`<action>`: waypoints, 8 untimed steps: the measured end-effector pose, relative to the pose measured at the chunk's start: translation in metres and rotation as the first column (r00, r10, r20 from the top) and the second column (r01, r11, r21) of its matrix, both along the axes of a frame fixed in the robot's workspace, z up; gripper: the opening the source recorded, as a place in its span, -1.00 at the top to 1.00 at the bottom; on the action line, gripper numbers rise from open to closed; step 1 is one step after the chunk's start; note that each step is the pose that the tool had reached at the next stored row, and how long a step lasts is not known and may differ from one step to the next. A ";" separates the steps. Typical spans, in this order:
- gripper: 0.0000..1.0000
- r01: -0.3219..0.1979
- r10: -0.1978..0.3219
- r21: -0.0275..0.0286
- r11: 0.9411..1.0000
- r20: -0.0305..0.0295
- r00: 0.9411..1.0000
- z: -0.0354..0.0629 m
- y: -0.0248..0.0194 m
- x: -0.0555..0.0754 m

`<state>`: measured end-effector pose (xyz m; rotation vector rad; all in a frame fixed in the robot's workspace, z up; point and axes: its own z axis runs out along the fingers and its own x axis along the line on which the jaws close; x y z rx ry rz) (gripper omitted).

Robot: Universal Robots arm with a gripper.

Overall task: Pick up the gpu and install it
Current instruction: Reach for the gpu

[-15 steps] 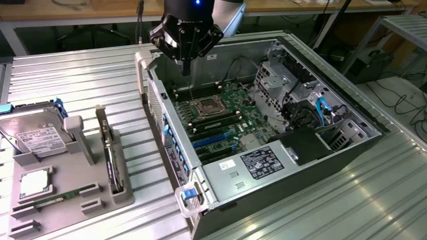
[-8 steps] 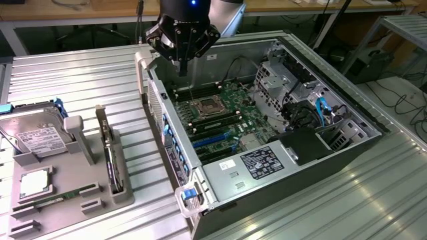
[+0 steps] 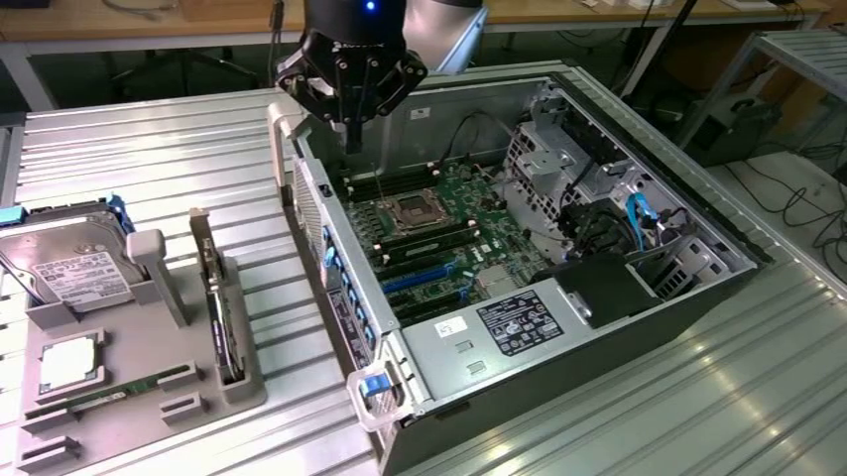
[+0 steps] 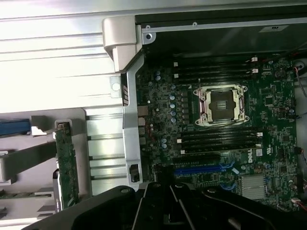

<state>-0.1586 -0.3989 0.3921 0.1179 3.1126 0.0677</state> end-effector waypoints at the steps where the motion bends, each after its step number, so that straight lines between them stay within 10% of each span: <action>1: 0.79 0.000 0.000 0.000 1.000 0.000 1.000 0.0000 0.0000 -0.001; 8: 0.79 0.000 0.000 0.000 1.000 0.000 1.000 -0.0005 0.0000 -0.008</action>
